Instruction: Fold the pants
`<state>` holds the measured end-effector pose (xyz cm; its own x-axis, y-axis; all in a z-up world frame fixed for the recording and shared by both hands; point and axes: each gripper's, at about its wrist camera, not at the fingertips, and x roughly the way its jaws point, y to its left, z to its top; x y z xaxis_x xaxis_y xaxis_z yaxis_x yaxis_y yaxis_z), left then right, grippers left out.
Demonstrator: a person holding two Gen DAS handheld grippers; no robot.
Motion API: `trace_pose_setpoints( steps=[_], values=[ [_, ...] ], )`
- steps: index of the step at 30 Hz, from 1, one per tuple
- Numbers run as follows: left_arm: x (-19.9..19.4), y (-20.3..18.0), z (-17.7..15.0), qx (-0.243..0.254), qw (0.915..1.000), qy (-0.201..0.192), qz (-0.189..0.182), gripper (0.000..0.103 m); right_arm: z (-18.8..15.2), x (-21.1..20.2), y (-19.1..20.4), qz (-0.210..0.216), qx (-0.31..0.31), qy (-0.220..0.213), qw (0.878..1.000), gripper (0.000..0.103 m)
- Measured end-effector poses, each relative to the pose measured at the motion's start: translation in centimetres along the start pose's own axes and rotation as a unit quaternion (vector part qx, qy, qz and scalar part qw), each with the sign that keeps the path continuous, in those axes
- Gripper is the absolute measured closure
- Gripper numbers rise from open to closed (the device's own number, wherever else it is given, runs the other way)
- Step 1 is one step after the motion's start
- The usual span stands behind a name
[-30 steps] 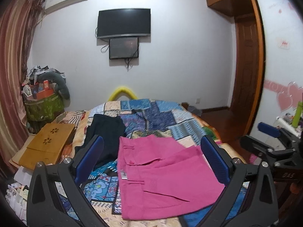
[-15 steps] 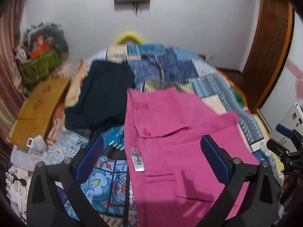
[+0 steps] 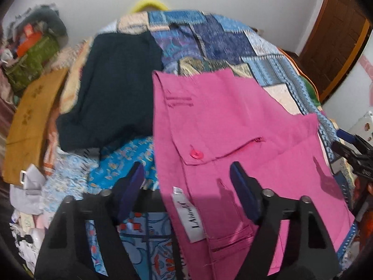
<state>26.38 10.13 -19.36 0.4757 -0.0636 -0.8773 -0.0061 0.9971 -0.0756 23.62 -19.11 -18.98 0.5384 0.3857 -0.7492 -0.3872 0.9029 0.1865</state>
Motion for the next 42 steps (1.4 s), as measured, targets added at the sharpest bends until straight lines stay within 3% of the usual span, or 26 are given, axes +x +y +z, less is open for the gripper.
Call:
trace_pose_setpoints(
  steps=[4, 11, 15, 17, 19, 21, 24, 31, 34, 39, 42],
  values=[
    [1.5, -0.3, 0.2, -0.001, 0.9990, 0.034, -0.029, 0.043, 0.7, 1.2, -0.8, 0.008, 0.004, 0.013, 1.000, 0.034],
    [4.6, 0.5, -0.2, -0.028, 0.9921, 0.102, -0.067, 0.051, 2.5, 3.4, -1.2, 0.033, 0.005, 0.024, 0.999, 0.053],
    [4.6, 0.7, -0.7, -0.034, 0.9913, 0.097, -0.083, 0.052, 2.5, 5.4, -1.1, 0.054, 0.020, 0.040, 0.998, 0.069],
    [4.6, 0.8, -0.9, -0.042, 0.9886, 0.098, -0.107, 0.053, 2.4, 5.8, -1.0, 0.060, 0.018, 0.043, 0.997, 0.085],
    [4.5, 0.8, -0.8, -0.041, 0.9883, 0.097, -0.110, 0.060, 2.2, 5.9, -0.9, 0.069, 0.019, 0.047, 0.996, 0.093],
    [4.7, 0.7, -0.7, -0.035, 0.9885, 0.101, -0.108, 0.084, 2.0, 5.8, -0.7, 0.068, 0.013, 0.046, 0.997, 0.094],
    [5.1, 1.2, -0.5, -0.040, 0.9884, 0.105, -0.102, 0.096, 1.9, 5.5, -0.7, 0.063, 0.008, 0.042, 0.997, 0.096],
    [4.9, 1.2, -0.9, -0.032, 0.9953, 0.082, -0.042, 0.098, 2.1, 4.8, -0.5, 0.032, -0.005, 0.021, 0.999, 0.097],
    [4.4, 0.8, -1.8, -0.019, 0.9971, 0.071, -0.023, 0.098, 2.0, 5.2, -0.5, 0.024, 0.005, 0.033, 0.999, 0.098],
    [4.3, 1.4, -1.7, -0.023, 0.9967, 0.070, -0.033, 0.097, 1.9, 5.8, -0.6, 0.028, 0.009, 0.047, 0.998, 0.097],
    [3.6, 1.6, -1.6, -0.013, 0.9975, 0.064, -0.027, 0.094, 2.1, 4.9, -0.9, 0.028, 0.009, 0.047, 0.998, 0.091]
  ],
)
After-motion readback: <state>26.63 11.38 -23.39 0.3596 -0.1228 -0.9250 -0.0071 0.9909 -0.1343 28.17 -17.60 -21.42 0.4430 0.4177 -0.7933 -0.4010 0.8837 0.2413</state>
